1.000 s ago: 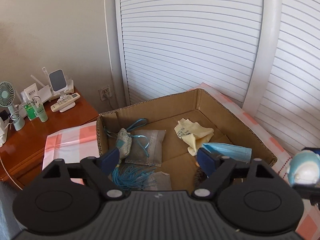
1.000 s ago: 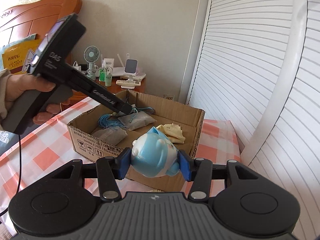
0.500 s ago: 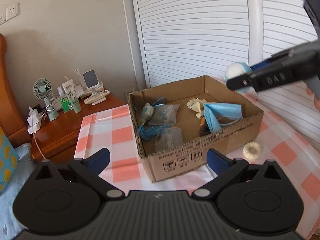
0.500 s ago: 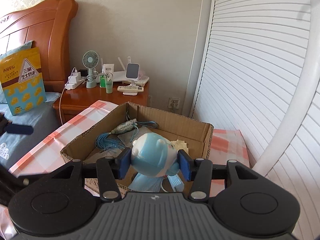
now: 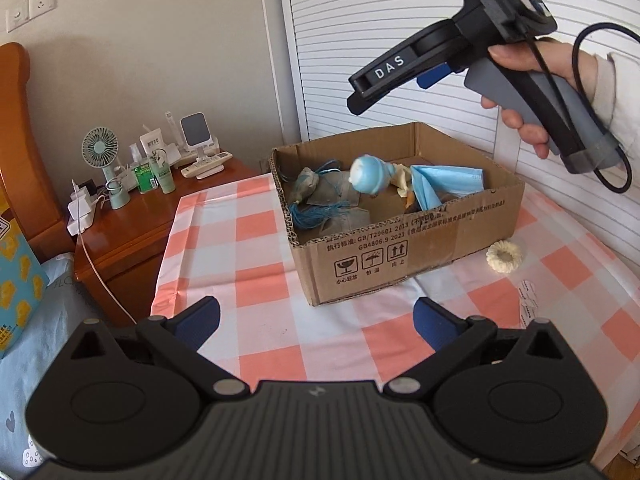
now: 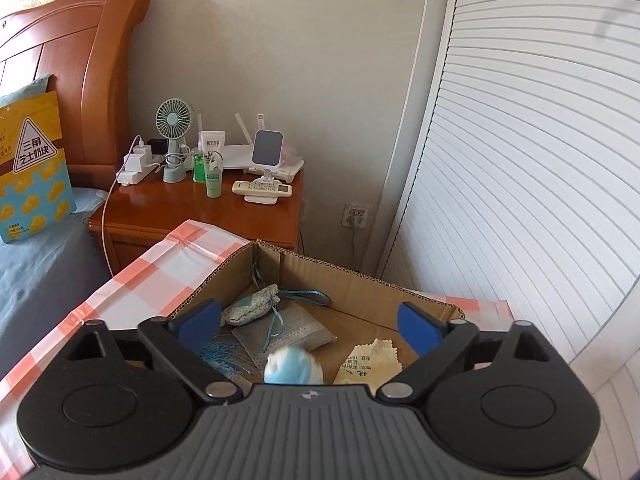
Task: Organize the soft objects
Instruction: 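Drop the blue-white plush toy into the box by opening the right tool, then move the right tool toward the cream scrunchie while the left tool moves toward the white strips, then grasp the white adhesive strips with the left tool while the right tool grasps the cream scrunchie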
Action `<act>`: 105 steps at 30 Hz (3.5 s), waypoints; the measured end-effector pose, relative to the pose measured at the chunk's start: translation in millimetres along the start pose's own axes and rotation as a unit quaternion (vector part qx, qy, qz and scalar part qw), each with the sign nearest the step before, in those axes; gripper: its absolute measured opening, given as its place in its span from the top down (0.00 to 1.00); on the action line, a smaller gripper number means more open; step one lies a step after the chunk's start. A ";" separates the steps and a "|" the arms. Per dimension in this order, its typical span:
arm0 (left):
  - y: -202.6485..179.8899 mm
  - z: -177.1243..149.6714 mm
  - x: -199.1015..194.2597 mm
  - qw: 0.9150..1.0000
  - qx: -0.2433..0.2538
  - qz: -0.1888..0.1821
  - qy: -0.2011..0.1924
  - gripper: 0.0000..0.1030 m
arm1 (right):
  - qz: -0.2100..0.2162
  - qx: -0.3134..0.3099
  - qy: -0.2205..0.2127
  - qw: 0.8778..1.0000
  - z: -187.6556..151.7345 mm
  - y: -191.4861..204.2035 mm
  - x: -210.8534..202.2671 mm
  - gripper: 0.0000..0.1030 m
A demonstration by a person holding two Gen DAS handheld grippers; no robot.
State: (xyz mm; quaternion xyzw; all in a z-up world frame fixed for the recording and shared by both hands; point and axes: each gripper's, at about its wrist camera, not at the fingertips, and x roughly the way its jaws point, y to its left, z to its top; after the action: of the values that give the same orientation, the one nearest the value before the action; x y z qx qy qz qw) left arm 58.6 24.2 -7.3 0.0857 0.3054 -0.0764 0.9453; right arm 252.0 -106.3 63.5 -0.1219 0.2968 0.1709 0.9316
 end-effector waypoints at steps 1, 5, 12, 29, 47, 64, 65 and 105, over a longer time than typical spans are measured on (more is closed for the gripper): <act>0.8 -0.2 -1.0 1.000 -0.002 0.000 -0.001 0.01 | 0.001 0.002 -0.003 1.000 -2.2 0.7 -2.8 0.00; 1.0 -0.8 -3.9 1.000 -0.007 -0.004 -0.002 0.01 | 0.001 0.002 0.002 1.000 -12.7 2.9 -18.2 0.00; -3.1 -0.4 -14.5 1.000 -0.010 -0.008 -0.007 0.01 | -0.006 0.012 0.000 1.000 -37.0 3.8 -54.6 0.00; -40.5 -1.1 4.4 0.996 0.025 -0.082 0.017 0.01 | -0.066 0.066 0.027 0.995 -137.6 -3.4 -110.9 0.00; -112.7 -14.1 64.7 0.983 0.075 -0.144 0.087 0.01 | -0.056 0.135 0.130 0.981 -190.4 -21.5 -119.3 0.00; -138.2 -1.8 80.7 0.976 0.083 -0.187 0.076 0.48 | -0.049 0.141 0.162 0.975 -198.9 -47.6 -128.0 0.00; -140.0 -0.9 81.0 0.976 0.084 -0.189 0.075 0.50 | -0.051 0.142 0.162 0.975 -199.7 -48.9 -128.4 0.00; -108.9 -11.4 72.6 0.983 0.047 -0.161 0.073 0.85 | -0.047 0.143 0.136 0.979 -209.5 -43.0 -104.3 0.00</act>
State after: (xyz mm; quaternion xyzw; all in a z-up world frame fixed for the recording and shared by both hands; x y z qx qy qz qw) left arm 88.9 -86.1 -71.8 0.0854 0.3792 -0.2359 0.8907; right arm 81.9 -240.1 -35.5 -0.0236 0.4359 0.0643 0.8974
